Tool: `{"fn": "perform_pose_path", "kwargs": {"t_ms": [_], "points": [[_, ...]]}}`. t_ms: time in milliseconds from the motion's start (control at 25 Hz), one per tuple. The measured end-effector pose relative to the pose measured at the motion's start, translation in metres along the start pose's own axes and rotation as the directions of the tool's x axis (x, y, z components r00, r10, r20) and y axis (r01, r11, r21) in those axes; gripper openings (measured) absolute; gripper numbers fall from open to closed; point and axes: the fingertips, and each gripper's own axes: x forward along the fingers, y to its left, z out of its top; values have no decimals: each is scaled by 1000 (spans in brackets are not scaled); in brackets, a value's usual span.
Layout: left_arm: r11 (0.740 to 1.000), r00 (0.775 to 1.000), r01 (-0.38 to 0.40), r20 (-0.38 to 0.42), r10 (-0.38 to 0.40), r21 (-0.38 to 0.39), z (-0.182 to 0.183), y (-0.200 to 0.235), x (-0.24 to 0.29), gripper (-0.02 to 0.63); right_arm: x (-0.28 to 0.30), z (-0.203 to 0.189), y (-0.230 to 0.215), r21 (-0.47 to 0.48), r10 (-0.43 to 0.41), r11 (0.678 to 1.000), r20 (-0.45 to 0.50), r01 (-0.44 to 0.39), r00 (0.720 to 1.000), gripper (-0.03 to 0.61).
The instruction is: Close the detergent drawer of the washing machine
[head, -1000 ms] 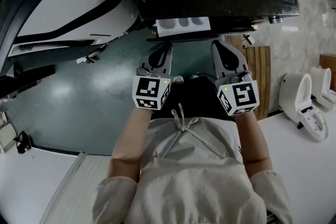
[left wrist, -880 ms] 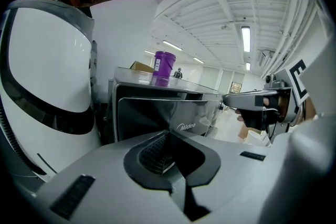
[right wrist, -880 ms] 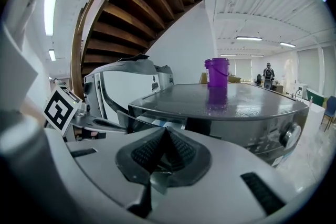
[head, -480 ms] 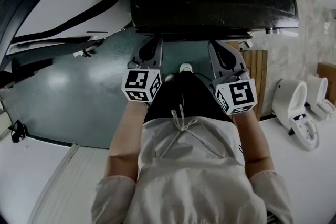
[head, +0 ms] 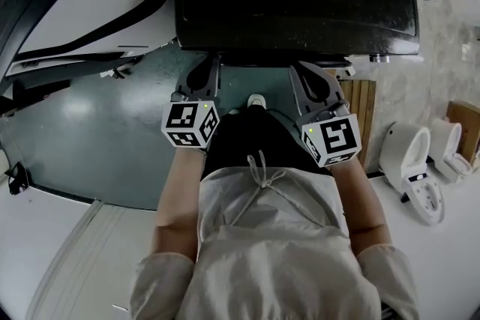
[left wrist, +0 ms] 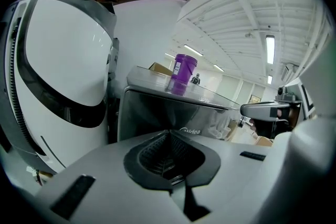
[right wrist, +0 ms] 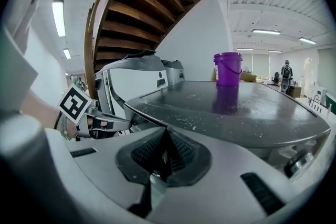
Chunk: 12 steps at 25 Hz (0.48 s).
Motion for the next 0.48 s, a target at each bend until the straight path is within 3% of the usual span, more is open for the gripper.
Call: {"fn": "perform_pose_path", "kwargs": {"t_ms": [240, 480], "points": [[999, 998, -53, 25, 53, -12, 2, 3, 6, 18, 5, -3, -8, 9, 10, 1000, -4, -10, 1000, 5], [998, 999, -51, 8, 52, -39, 1, 3, 6, 18, 2, -2, -9, 12, 24, 1000, -5, -24, 1000, 6]]}}
